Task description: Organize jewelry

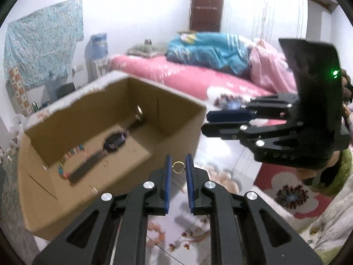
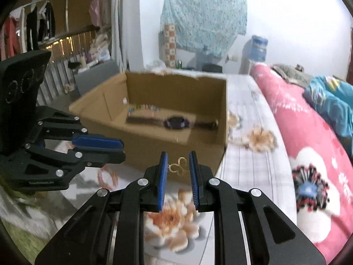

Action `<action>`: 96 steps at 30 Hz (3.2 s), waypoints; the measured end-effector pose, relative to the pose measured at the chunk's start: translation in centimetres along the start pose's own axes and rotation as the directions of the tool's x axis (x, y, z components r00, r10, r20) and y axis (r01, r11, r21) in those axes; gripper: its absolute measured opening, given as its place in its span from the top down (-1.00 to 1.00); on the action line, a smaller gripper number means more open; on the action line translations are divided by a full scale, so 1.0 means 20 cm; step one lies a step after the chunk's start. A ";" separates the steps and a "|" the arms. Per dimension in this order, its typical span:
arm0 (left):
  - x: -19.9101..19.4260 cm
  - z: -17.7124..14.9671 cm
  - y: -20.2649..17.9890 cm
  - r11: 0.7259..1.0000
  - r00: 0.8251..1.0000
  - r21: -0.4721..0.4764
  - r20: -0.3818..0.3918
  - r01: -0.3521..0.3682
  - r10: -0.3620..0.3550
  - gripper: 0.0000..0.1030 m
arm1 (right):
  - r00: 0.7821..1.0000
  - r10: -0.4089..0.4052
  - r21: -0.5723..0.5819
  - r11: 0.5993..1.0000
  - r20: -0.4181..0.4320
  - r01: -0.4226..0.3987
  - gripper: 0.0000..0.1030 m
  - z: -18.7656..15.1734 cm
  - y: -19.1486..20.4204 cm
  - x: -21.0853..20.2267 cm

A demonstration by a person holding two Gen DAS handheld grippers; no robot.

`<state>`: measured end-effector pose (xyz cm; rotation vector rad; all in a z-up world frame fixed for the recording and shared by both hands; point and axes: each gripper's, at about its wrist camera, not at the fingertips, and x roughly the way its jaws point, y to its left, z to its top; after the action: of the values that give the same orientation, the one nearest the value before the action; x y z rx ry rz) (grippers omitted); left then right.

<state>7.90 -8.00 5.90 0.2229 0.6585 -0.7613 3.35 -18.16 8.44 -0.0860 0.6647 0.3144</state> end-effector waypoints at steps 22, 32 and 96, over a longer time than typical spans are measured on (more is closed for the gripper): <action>0.27 0.10 0.38 0.978 0.991 -0.187 -0.119 -0.088 0.066 0.64 | 0.999 0.035 0.124 0.992 0.016 -0.036 0.53 0.13 -0.14 0.22; 0.15 0.13 0.37 0.973 0.996 -0.218 -0.059 -0.075 0.064 0.33 | 0.995 0.007 0.259 0.965 0.103 -0.034 0.41 0.09 -0.23 0.01; 0.15 -0.58 0.16 0.894 0.877 -0.242 -0.404 -0.377 0.261 -0.89 | 0.905 -0.243 0.209 0.921 -0.349 0.328 -0.84 -0.55 0.03 0.22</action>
<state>6.29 -2.54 -5.19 0.1751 1.0540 -0.2803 -0.13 -18.37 -3.01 0.0213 0.9961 -0.0808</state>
